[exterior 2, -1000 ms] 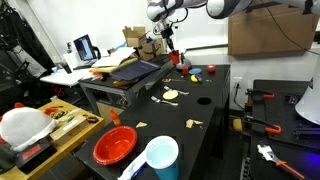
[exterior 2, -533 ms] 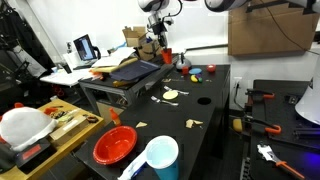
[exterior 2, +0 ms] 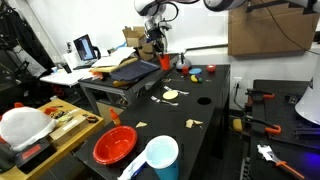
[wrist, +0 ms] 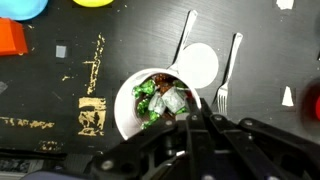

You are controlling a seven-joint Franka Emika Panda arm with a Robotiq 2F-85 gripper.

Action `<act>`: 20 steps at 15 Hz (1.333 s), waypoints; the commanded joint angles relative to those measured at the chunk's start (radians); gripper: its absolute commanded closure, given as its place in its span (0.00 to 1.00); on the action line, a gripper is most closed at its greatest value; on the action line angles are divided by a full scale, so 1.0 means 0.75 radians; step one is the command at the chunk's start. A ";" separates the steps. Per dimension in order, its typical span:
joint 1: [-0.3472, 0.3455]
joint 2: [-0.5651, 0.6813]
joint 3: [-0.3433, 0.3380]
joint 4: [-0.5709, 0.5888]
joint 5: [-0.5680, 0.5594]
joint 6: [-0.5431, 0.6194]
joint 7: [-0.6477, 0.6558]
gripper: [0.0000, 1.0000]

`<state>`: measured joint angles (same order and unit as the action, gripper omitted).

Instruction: Move the red cup to the left

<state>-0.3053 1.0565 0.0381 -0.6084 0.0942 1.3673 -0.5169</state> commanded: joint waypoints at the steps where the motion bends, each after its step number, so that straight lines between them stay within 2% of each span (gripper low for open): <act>1: -0.040 -0.119 0.015 -0.192 0.063 -0.021 0.061 0.99; 4: -0.081 -0.188 0.022 -0.335 0.137 0.015 0.065 0.99; 10: -0.128 -0.380 0.011 -0.659 0.241 0.089 -0.033 0.99; 16: -0.110 -0.616 -0.005 -0.973 0.194 0.191 -0.175 0.99; 20: -0.053 -0.793 -0.047 -1.187 0.109 0.296 -0.234 0.99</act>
<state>-0.3828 0.6142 0.0350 -1.3074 0.2191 1.5074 -0.6522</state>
